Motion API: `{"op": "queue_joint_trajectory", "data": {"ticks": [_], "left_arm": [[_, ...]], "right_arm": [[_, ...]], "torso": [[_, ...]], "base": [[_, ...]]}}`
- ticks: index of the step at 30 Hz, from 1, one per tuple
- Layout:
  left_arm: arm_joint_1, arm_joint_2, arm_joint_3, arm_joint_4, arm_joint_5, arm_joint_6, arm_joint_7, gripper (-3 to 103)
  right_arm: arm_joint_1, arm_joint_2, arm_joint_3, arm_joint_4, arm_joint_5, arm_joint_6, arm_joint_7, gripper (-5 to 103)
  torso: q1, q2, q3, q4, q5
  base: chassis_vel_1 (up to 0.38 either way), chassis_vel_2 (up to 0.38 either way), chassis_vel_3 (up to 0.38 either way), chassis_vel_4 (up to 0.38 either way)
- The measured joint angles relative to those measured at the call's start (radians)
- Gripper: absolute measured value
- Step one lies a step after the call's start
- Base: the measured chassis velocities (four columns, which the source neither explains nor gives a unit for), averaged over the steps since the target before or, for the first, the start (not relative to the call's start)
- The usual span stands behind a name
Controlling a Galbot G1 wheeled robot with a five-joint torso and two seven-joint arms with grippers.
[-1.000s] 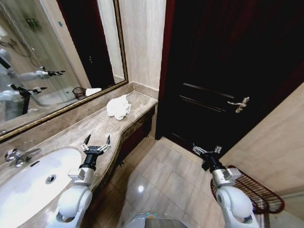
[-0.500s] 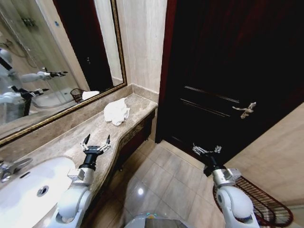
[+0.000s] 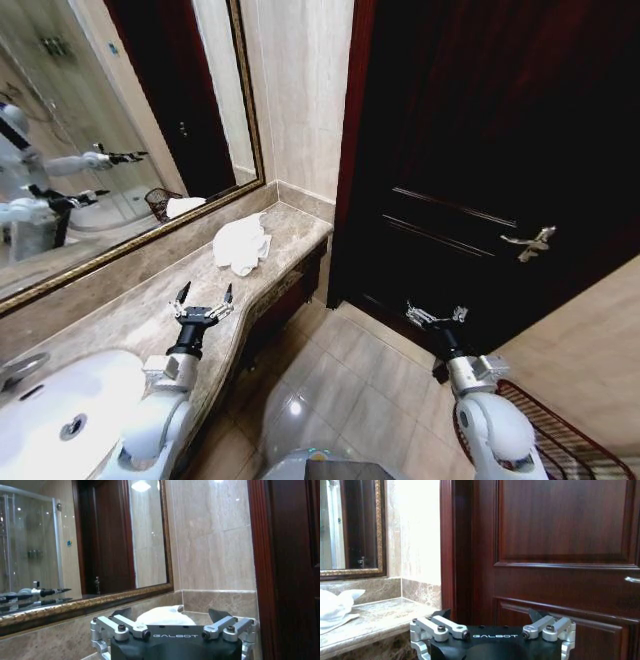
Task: Discard the used towel into the hamper.
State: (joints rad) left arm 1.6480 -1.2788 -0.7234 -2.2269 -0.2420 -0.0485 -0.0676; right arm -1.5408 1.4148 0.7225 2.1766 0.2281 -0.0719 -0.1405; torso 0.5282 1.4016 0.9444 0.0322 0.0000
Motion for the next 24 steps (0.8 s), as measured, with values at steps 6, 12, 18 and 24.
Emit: {"op": "queue_joint_trajectory", "data": {"ticks": [6, 12, 18, 24], "left_arm": [[0.001, 0.001, -0.001, 0.001, -0.001, 0.0, 0.0, 100], [0.0, 0.002, -0.001, 0.002, -0.001, 0.001, 0.001, 100], [-0.001, 0.002, -0.001, 0.002, -0.002, 0.002, 0.001, 100], [-0.001, 0.002, -0.001, 0.001, -0.002, 0.004, 0.0, 100]], "right_arm": [[0.001, 0.003, -0.002, 0.0, -0.003, 0.0, -0.002, 100], [0.0, 0.003, -0.001, 0.0, -0.004, 0.002, -0.008, 100], [0.001, 0.002, -0.001, 0.0, -0.004, 0.003, -0.013, 100], [0.003, 0.003, -0.004, -0.003, 0.003, 0.006, -0.024, 100]], "torso": [[0.0, 0.0, 0.0, 0.0001, 0.0], [0.0, 0.0, 0.0, 0.0, 0.0], [0.0, 0.0, 0.0, 0.0002, -0.0001], [0.0, 0.0, 0.0, 0.0002, 0.0002]], "base": [[-0.1, 0.094, 0.104, -0.09], [-0.088, 0.093, 0.111, -0.126], [-0.098, 0.102, 0.122, -0.11], [-0.107, 0.109, 0.105, -0.109]]}}
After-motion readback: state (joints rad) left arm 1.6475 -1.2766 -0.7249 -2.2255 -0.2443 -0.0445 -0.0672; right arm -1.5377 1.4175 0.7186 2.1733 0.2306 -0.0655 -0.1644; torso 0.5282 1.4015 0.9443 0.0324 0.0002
